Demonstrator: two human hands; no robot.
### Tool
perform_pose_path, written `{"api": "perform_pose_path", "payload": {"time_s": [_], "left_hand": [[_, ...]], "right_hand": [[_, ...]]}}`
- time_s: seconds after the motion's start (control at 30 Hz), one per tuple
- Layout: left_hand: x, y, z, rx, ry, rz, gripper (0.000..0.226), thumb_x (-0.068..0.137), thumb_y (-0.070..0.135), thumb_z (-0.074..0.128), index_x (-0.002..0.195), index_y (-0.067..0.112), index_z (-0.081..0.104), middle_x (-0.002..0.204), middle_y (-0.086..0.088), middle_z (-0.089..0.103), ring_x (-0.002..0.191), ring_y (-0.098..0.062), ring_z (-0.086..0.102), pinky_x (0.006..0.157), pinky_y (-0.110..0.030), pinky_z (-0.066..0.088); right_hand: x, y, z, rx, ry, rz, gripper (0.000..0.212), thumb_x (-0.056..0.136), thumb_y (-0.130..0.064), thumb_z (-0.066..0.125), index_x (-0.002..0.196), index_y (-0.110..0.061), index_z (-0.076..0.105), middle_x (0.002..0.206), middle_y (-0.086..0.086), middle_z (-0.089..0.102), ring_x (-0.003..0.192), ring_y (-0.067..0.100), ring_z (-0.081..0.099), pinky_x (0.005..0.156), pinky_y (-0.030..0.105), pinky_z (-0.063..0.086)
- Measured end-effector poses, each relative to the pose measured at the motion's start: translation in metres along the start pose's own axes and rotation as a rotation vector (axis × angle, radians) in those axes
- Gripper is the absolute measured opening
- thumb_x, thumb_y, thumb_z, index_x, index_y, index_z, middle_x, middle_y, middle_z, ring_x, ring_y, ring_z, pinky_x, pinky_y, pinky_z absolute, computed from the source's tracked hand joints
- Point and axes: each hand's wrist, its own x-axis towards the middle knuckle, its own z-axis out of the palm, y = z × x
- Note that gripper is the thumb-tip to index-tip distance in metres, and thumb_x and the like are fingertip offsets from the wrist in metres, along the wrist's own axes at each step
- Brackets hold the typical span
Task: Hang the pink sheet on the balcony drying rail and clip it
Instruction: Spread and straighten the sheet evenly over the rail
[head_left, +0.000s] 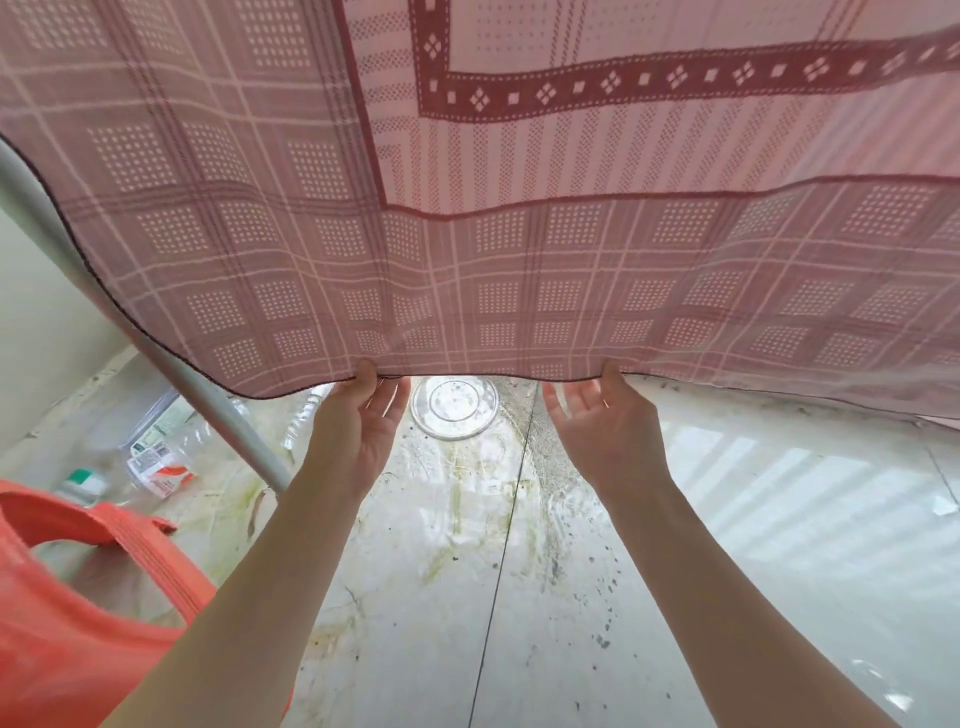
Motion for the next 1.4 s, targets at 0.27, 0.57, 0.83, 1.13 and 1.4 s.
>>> {"api": "perform_pose_path", "payload": {"time_s": [0.27, 0.57, 0.83, 1.13, 1.4], "left_hand": [[-0.011, 0.000, -0.012, -0.006, 0.002, 0.036, 0.016, 0.094, 0.003, 0.045, 0.099, 0.010, 0.058, 0.084, 0.004, 0.074, 0.084, -0.009, 0.070, 0.079, -0.033, 0.051], [-0.040, -0.012, -0.015, 0.062, 0.002, -0.016, 0.013, 0.092, 0.019, 0.051, 0.104, 0.014, 0.055, 0.110, -0.004, 0.063, 0.100, -0.015, 0.062, 0.091, -0.034, 0.046], [-0.085, -0.091, 0.047, 0.493, -0.272, -0.444, 0.049, 0.078, 0.031, 0.061, 0.119, 0.013, 0.042, 0.125, -0.009, 0.056, 0.115, -0.025, 0.055, 0.090, -0.037, 0.048], [-0.099, -0.185, 0.133, 0.257, -0.183, -0.447, 0.016, 0.089, 0.022, 0.057, 0.104, 0.018, 0.056, 0.129, -0.007, 0.052, 0.124, -0.026, 0.047, 0.097, -0.042, 0.043], [-0.090, -0.214, 0.144, 0.118, -0.161, -0.330, 0.016, 0.091, 0.014, 0.054, 0.105, 0.022, 0.056, 0.127, 0.003, 0.053, 0.129, -0.023, 0.042, 0.093, -0.039, 0.043]], "right_hand": [[-0.019, 0.007, -0.010, 0.017, -0.021, 0.014, 0.006, 0.091, -0.008, 0.054, 0.093, -0.007, 0.060, 0.093, 0.005, 0.064, 0.089, 0.015, 0.065, 0.089, 0.032, 0.048], [-0.052, -0.022, -0.033, -0.093, 0.035, -0.004, 0.010, 0.086, -0.009, 0.055, 0.095, -0.012, 0.059, 0.110, 0.004, 0.060, 0.106, 0.017, 0.058, 0.097, 0.038, 0.042], [-0.092, -0.113, -0.088, -0.061, 0.171, -0.192, 0.046, 0.092, -0.033, 0.052, 0.133, -0.015, 0.042, 0.127, 0.009, 0.057, 0.114, 0.027, 0.057, 0.103, 0.048, 0.040], [-0.084, -0.210, -0.107, 0.021, 0.249, -0.364, 0.037, 0.087, -0.031, 0.061, 0.121, -0.019, 0.050, 0.125, 0.009, 0.043, 0.116, 0.025, 0.044, 0.099, 0.042, 0.041], [-0.087, -0.257, -0.138, 0.114, 0.291, -0.460, 0.009, 0.092, -0.022, 0.055, 0.097, -0.017, 0.059, 0.100, 0.002, 0.061, 0.099, 0.018, 0.058, 0.087, 0.036, 0.046]]}}
